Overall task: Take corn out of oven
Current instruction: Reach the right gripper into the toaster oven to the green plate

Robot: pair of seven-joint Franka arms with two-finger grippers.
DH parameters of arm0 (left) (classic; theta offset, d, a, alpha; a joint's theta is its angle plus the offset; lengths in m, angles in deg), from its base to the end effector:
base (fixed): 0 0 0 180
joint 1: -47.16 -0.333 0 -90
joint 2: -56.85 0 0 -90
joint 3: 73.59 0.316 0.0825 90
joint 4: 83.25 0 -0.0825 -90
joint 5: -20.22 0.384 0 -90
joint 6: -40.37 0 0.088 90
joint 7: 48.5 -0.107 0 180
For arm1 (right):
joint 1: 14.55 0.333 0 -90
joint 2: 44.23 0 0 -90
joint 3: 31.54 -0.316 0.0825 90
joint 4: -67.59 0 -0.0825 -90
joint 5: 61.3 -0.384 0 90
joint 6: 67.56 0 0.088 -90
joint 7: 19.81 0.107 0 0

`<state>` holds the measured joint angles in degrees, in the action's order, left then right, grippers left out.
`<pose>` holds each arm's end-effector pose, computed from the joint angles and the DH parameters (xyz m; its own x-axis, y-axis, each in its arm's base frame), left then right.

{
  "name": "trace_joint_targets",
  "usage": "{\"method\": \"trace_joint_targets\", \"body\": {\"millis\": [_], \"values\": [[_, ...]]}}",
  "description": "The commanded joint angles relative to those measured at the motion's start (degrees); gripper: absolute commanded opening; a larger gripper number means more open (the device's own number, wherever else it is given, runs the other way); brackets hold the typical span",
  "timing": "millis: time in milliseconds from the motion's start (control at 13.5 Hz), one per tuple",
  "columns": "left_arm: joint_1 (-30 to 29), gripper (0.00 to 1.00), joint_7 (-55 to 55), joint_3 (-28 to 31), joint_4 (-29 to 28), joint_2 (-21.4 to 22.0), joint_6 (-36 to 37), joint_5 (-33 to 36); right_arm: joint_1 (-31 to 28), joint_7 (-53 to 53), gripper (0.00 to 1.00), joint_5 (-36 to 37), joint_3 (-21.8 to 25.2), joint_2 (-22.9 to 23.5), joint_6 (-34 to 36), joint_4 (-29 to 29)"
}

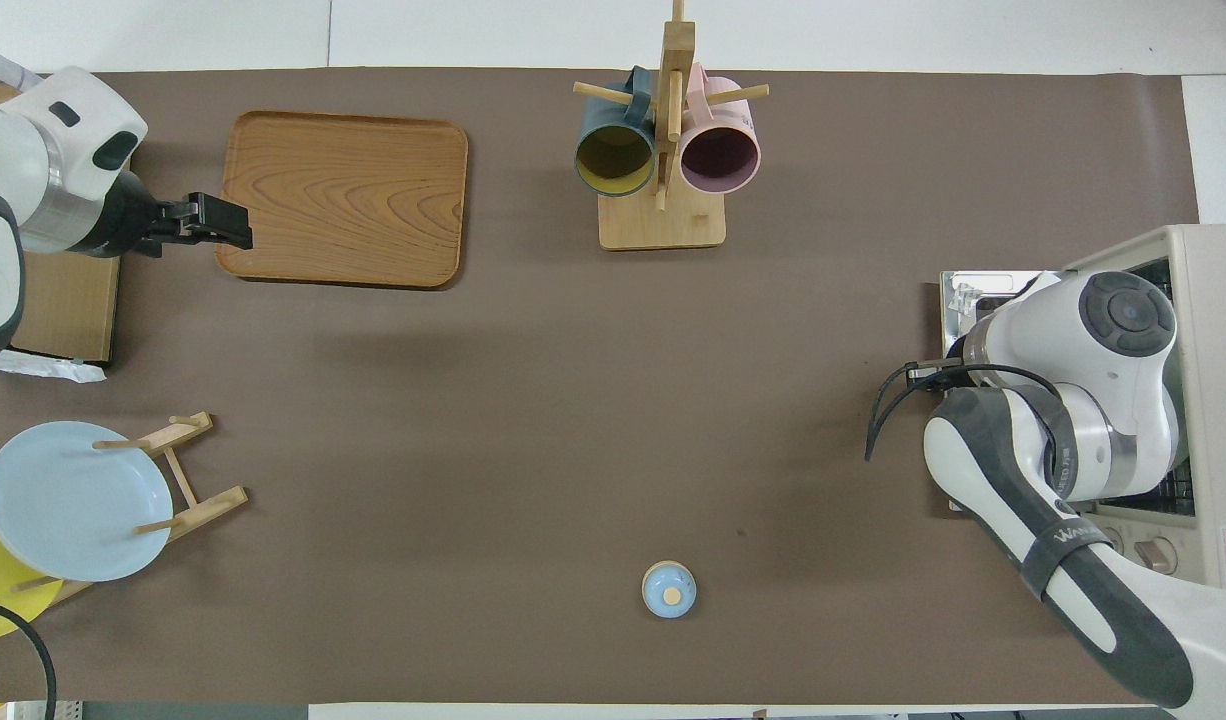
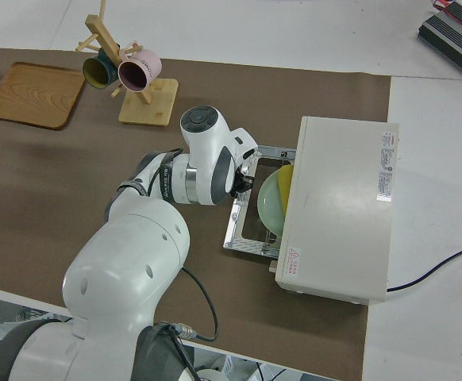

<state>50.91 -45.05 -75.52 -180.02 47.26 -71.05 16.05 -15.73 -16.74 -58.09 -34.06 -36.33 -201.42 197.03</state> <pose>0.6194 -0.0653 0.5033 0.9965 -0.0112 0.0825 -0.0179 -0.9966 0.0805 0.5273 0.0114 0.2961 0.9982 0.0086 -0.0593 0.0107 -0.9993 0.0351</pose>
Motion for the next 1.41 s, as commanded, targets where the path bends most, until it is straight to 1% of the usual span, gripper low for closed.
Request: {"method": "trace_joint_targets", "body": {"millis": [0, 222, 370, 444, 519, 889, 1037, 1185, 1259, 1333], "values": [[0.1, 1.00, 0.6, 0.3, -0.2, 0.6, -0.1, -0.3, -1.3, 1.7, 0.00, 4.3, 1.8, 1.9, 0.2, -2.3], [-0.1, 1.00, 0.6, 0.3, -0.2, 0.6, 0.0, -0.3, 1.7, 4.7, 0.00, 4.3, 1.7, 0.5, 10.9, -8.7], [-0.1, 1.00, 0.6, 0.3, -0.2, 0.6, 0.1, -0.3, 2.1, 4.7, 0.00, 4.3, 1.7, -1.4, 15.4, -10.4], [-0.1, 1.00, 0.6, 0.3, -0.2, 0.6, 0.0, -0.3, 1.8, 4.6, 0.07, 4.3, 1.7, -2.3, 16.2, -10.4], [-0.2, 1.00, 0.6, 0.3, -0.2, 0.6, -0.1, -0.3, 1.4, 4.4, 0.07, 4.3, 1.7, -2.6, 17.0, -10.3], [-0.2, 1.00, 0.6, 0.3, -0.2, 0.6, -0.2, -0.3, 1.2, 4.6, 0.06, 4.3, 1.7, -3.5, 16.4, -8.1], [-0.2, 1.00, 0.6, 0.3, -0.1, 0.6, -0.2, -0.3, 1.5, 4.8, 0.09, 4.4, 1.8, -3.5, 19.2, -8.7], [-0.2, 1.00, 0.6, 0.2, -0.1, 0.6, -0.3, -0.3, 1.5, 5.6, 0.21, 5.2, 1.9, -4.3, 21.5, -8.8], [-0.2, 1.00, 0.6, 0.3, -0.1, 0.6, -0.3, -0.4, 1.4, 5.6, 0.33, 5.4, 2.1, -5.0, 22.6, -8.8], [-0.2, 1.00, 0.6, 0.2, -0.1, 0.6, -0.3, -0.4, 1.4, 5.6, 0.38, 6.3, 2.2, -5.4, 24.1, -9.0]]}}
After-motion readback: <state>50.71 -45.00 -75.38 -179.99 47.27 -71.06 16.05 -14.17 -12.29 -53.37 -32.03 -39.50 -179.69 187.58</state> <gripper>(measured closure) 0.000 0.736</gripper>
